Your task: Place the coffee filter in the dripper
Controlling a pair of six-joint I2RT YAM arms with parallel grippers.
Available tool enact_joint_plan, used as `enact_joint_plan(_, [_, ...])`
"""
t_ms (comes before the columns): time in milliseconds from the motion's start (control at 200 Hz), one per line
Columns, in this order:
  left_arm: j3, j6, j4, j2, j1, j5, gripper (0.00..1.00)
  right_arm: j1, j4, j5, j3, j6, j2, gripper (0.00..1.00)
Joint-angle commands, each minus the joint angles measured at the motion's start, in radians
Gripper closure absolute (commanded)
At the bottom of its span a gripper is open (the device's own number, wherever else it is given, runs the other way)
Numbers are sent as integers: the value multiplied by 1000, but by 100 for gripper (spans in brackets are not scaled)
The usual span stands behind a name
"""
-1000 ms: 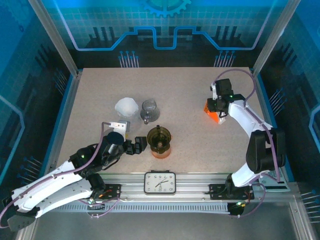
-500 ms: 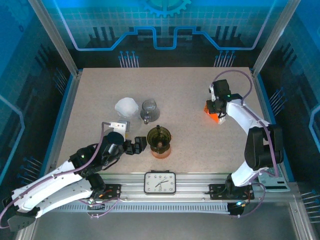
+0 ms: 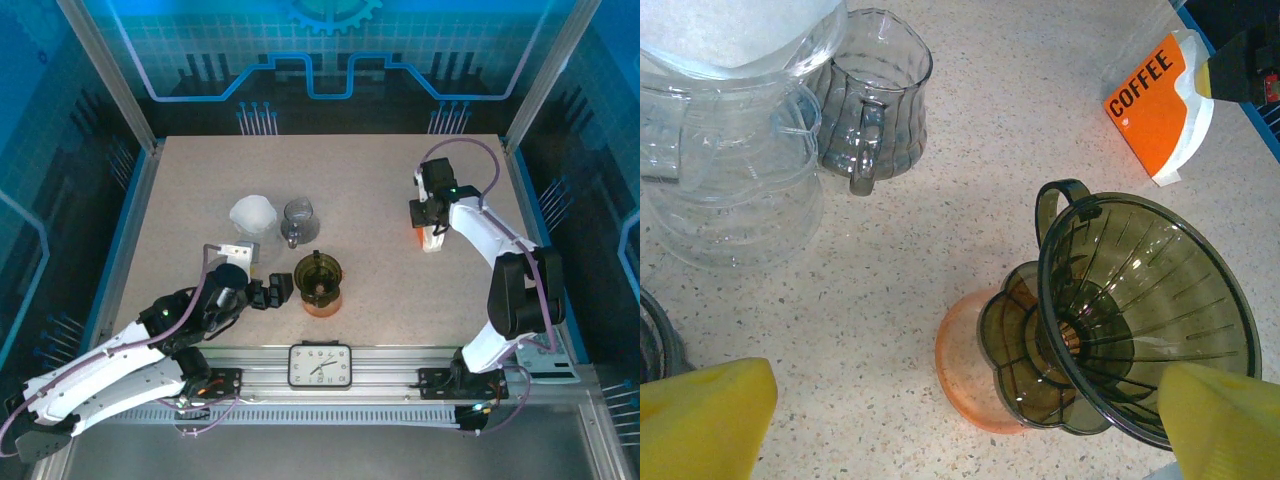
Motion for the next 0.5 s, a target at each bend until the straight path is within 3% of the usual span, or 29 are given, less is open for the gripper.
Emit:
enact_joint_plan(0, [13,-7,-17,4,8,-16,1,12,-45,26,25,31,-36,100])
enact_joint_plan(495, [32,-4,-26,5,9,-10,1,15,-87,-21,-39,123,-179,100])
